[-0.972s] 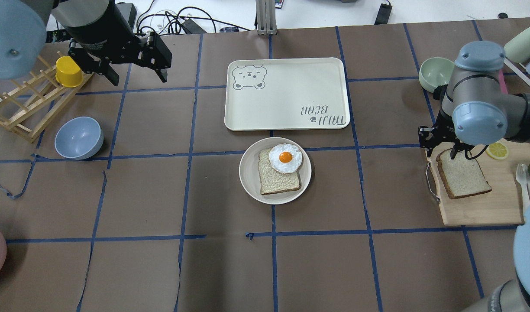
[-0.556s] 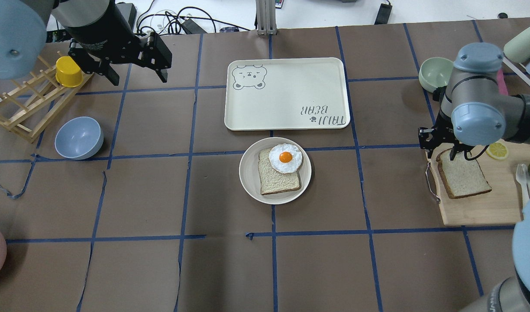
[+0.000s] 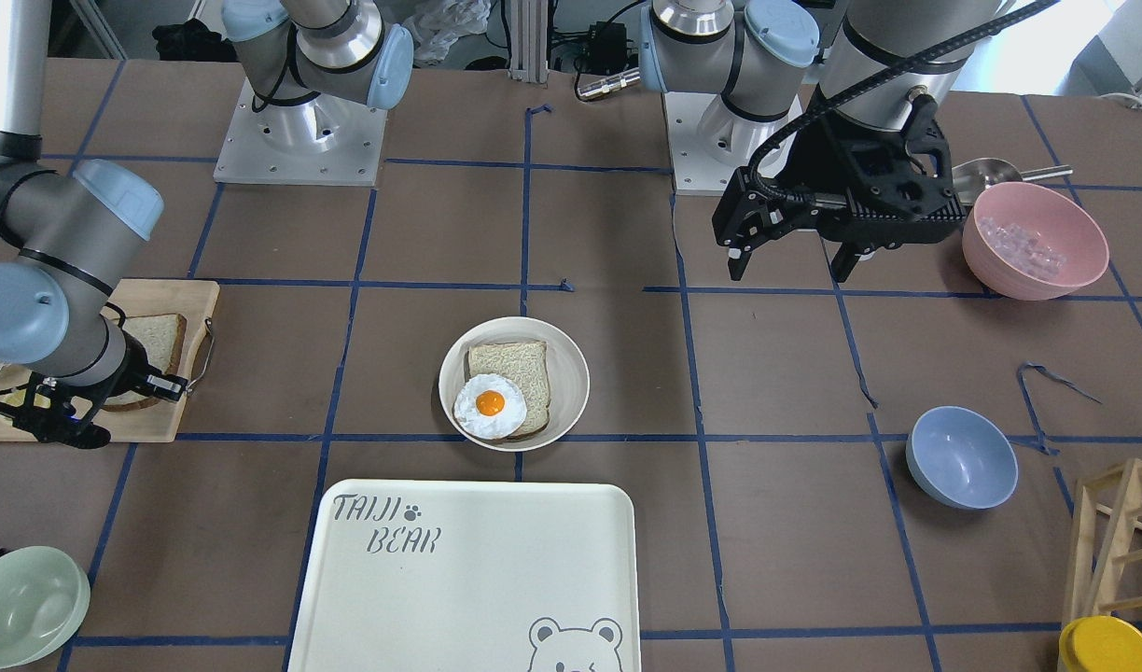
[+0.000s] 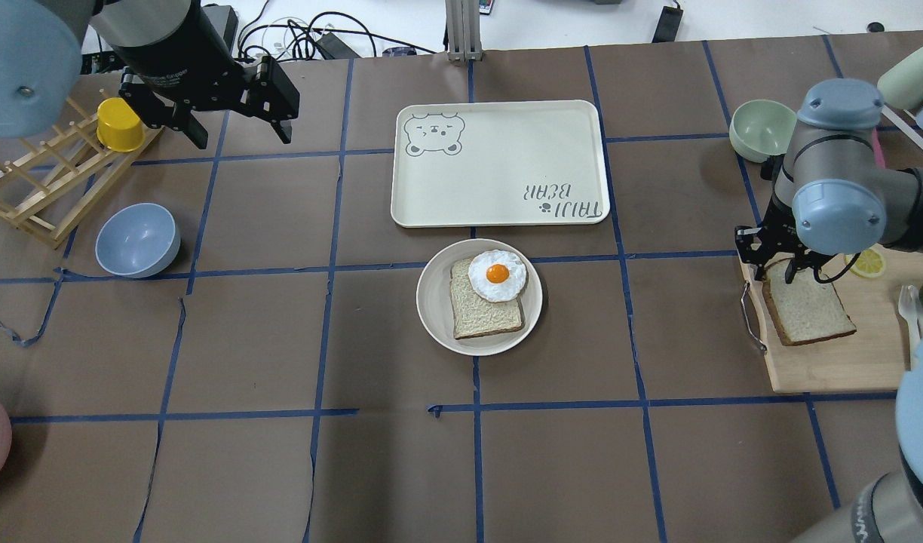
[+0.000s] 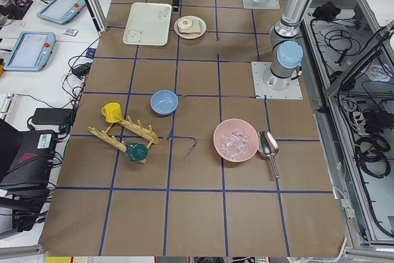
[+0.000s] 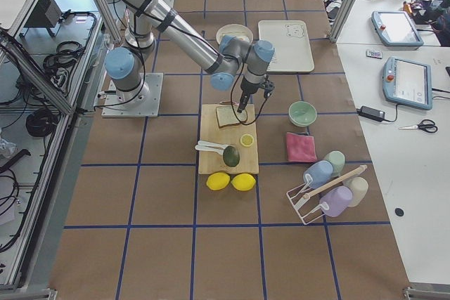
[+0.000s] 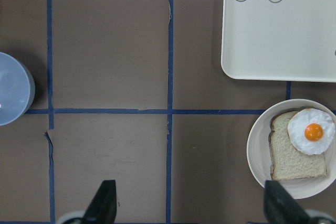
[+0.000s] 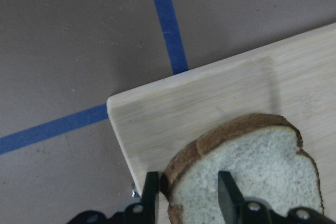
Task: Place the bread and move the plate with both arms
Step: 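Grasp the bread slice edge with the right gripper and lift it, then carry the bread slice with the right gripper over the white plate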
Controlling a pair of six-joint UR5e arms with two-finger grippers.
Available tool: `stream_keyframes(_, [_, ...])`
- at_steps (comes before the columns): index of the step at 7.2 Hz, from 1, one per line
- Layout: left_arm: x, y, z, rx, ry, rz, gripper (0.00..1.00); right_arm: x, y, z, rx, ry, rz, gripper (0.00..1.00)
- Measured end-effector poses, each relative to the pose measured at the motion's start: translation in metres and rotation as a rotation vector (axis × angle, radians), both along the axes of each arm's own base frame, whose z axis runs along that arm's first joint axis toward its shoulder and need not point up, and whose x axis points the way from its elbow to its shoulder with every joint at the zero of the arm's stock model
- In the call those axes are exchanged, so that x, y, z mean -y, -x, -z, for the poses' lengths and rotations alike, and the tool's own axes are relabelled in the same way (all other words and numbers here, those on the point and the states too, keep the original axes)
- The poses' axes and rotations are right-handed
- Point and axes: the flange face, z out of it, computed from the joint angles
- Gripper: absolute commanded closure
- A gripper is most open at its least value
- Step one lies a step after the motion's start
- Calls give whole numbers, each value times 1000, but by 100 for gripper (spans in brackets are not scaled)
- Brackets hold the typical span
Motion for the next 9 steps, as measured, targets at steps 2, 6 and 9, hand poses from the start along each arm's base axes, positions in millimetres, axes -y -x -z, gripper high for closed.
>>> stream_keyframes(2, [0, 0, 0, -1, 1, 0, 0, -1, 0, 0, -1, 0, 22, 100])
stream_keyframes(6, [0, 0, -1, -1, 2, 2, 0, -7, 3, -27, 15, -31, 39, 100])
stream_keyframes(9, [0, 0, -1, 0, 3, 2, 0, 0, 2, -117, 36, -70, 43, 100])
